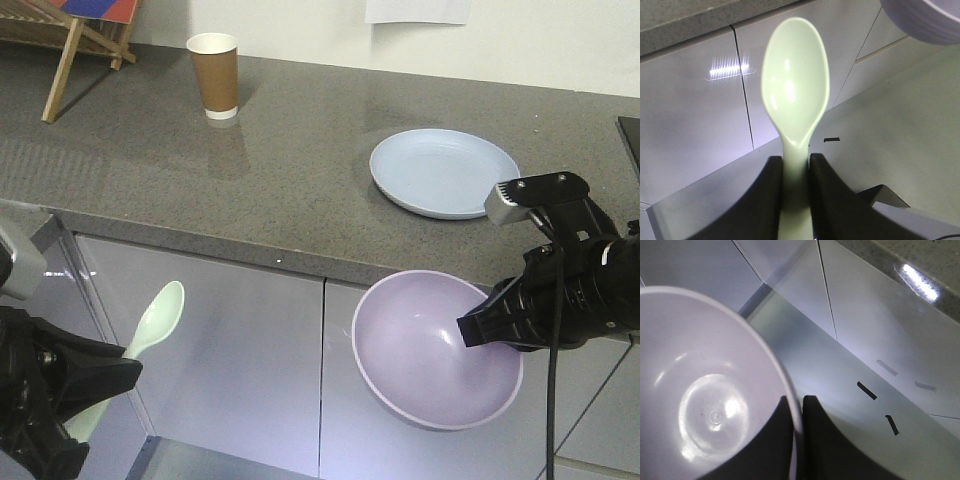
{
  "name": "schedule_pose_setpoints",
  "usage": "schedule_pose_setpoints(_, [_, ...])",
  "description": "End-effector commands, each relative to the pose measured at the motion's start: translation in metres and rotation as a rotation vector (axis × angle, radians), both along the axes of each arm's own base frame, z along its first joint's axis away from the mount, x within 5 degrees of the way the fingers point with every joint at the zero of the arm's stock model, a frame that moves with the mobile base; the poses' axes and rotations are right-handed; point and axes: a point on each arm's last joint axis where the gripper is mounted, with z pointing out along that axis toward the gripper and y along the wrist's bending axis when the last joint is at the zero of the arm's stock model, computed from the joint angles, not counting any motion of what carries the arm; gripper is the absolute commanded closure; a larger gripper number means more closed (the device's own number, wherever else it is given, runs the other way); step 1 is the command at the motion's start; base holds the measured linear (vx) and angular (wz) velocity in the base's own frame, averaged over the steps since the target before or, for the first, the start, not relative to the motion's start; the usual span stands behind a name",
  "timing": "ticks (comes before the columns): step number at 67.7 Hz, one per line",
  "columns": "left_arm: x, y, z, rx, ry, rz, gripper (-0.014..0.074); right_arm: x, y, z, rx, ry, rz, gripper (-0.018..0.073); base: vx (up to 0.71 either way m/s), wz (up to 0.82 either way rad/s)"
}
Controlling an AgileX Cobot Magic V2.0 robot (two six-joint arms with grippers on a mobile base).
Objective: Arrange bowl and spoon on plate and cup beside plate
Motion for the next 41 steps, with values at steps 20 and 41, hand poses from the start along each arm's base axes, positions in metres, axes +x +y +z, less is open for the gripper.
schedule_pose_setpoints(20, [0.0014,-0.0023,0.0134,-0.06,-0.053,0.021,0.0577,0.0004,0.0003,0.0166,0.04,-0.079,-0.02,0.0563,0.08,-0.06])
schedule_pose_setpoints(41, [0.0014,-0.0023,0.0134,-0.06,-0.053,0.021,0.0577,0.0004,0.0003,0.0166,0.04,-0.079,-0.02,0.0563,0.06,-0.04])
